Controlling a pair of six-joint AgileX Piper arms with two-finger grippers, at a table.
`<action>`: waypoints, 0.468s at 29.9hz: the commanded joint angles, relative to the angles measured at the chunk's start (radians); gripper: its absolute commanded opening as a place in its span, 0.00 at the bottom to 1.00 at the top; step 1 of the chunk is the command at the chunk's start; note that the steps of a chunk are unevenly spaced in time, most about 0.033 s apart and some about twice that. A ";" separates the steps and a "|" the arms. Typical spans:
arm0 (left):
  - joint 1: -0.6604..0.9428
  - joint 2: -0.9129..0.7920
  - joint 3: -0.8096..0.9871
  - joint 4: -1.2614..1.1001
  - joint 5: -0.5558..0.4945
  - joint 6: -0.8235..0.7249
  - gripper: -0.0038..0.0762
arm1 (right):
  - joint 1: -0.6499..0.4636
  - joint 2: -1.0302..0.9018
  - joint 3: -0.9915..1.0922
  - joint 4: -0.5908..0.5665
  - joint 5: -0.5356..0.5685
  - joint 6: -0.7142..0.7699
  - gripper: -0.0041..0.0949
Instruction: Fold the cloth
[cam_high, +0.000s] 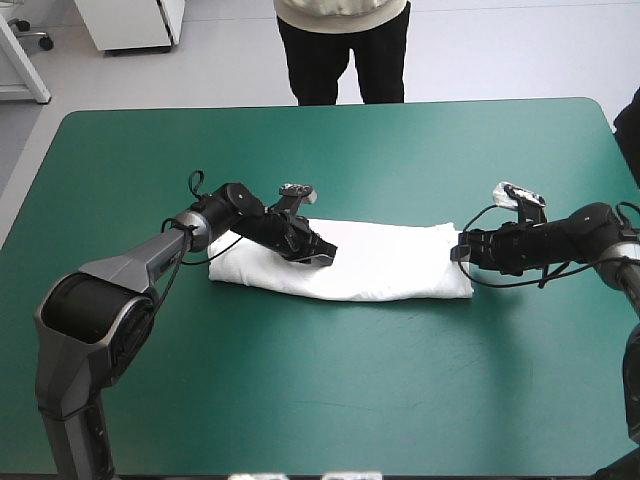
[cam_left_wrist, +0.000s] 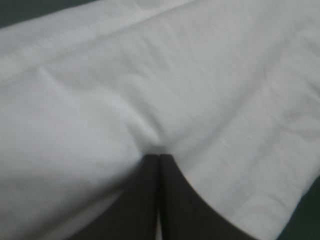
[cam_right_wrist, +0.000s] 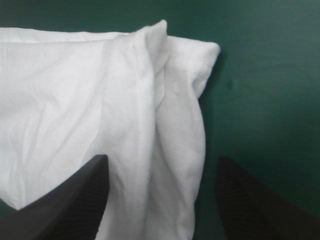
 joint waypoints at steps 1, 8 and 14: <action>-0.004 -0.044 -0.021 -0.007 0.001 -0.011 0.04 | -0.001 0.002 -0.024 0.029 0.005 -0.021 0.63; -0.004 -0.044 -0.021 -0.007 0.003 -0.013 0.04 | 0.025 0.074 -0.024 0.022 0.025 -0.024 0.50; -0.004 -0.044 -0.021 -0.007 0.003 -0.017 0.04 | 0.037 0.089 -0.024 0.039 0.050 -0.083 0.07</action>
